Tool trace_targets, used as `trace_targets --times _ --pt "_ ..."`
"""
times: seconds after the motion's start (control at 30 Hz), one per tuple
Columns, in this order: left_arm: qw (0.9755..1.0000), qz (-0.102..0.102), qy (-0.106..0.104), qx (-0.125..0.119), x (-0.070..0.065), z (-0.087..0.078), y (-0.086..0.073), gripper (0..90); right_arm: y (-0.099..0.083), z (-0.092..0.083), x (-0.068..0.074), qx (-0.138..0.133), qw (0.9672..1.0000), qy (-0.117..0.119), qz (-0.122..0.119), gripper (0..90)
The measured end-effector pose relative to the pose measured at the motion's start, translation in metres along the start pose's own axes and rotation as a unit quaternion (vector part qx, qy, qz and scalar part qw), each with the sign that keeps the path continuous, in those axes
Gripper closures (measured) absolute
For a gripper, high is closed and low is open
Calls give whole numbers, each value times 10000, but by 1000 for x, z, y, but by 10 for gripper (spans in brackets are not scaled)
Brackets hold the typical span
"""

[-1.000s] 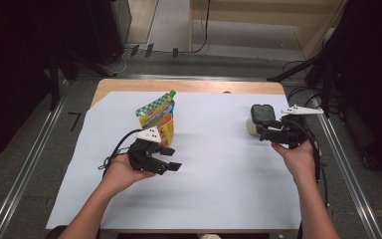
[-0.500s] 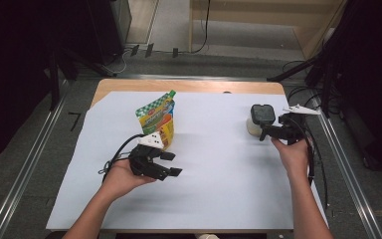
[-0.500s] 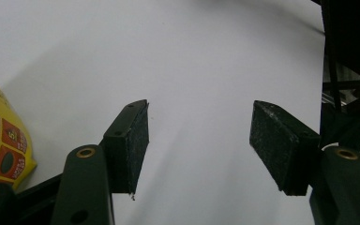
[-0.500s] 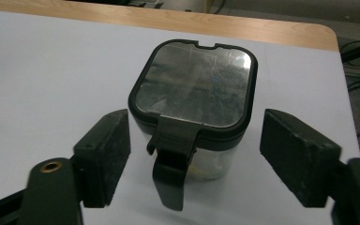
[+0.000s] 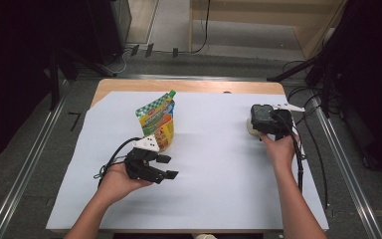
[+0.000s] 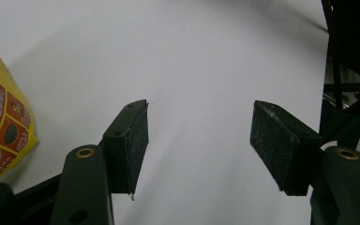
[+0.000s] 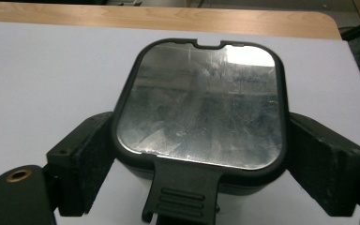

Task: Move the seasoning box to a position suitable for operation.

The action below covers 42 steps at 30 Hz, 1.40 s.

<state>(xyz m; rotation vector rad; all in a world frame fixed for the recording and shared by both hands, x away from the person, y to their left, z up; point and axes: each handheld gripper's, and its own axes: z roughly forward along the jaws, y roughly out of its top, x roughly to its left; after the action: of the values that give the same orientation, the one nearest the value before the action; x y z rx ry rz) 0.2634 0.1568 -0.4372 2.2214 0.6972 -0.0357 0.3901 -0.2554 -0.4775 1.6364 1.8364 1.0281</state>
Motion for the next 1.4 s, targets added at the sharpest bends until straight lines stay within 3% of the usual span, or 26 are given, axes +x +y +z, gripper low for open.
trace_targets --times 0.17,0.3,0.67,0.77,0.93,1.07,1.4 --pt "10000 -53 -30 10 2 -1 -3 385 -4 9 4 -114 9997 -193 41 133" --pt "10000 -76 -10 6 2 -3 -4 385 -6 16 3 -74 9996 -197 177 124" --pt "9999 -114 -12 25 2 -4 -7 384 -7 22 4 1 9996 -296 40 135" --pt "9999 -133 -8 4 3 -4 -7 384 -5 18 5 -73 9989 -464 -49 165" --pt "9999 -165 10 12 4 -4 -7 384 -3 15 0 -35 9995 -283 135 166" --pt "9999 -151 -3 11 5 -3 -6 384 0 8 2 -146 9996 -258 29 166" --pt "9999 -137 -58 53 7 3 -2 373 3 -15 20 -225 9991 144 -335 166"
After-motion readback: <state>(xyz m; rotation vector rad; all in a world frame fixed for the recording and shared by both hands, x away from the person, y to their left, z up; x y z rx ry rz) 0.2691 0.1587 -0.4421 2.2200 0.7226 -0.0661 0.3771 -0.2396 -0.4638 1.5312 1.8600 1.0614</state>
